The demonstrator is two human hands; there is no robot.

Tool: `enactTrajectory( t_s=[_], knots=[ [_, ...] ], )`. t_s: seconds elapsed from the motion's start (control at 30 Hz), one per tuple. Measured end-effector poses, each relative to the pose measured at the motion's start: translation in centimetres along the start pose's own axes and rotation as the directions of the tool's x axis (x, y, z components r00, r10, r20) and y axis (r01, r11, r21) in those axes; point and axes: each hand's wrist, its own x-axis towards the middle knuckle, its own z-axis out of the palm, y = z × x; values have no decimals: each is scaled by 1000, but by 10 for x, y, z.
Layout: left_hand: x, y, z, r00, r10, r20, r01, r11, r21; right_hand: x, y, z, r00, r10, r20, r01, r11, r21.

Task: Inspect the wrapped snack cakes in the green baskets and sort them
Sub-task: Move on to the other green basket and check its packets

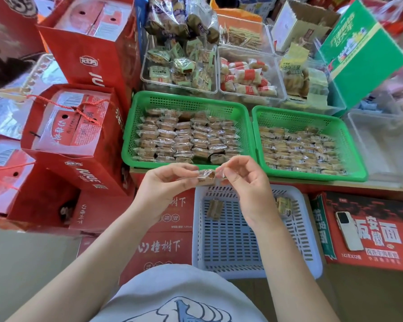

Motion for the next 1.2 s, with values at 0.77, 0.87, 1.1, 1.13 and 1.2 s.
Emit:
enactTrajectory(
  t_s=[0.77,0.87,1.1,1.13,1.2],
  knots=[
    [13,-77,-13,987,-21,-158,130,682,719,-26,92,-16,825,467,-318,-510,857,-65],
    [42,-112,-10,992,109,64,-92,274,957,-11,139,-44,725,575,-379,-639,767,-59],
    [76,-168,-10,981,36,191,-174,-272,947,13,226,-59,627,707,-328,-762,644,-70],
    [76,-172,-10,979,66,192,-170,-253,952,16,232,-58,619,716,-323,-769,636,-62],
    [76,-177,-11,975,125,183,-158,-185,970,22,245,-57,615,725,-312,-772,633,-50]
  ],
)
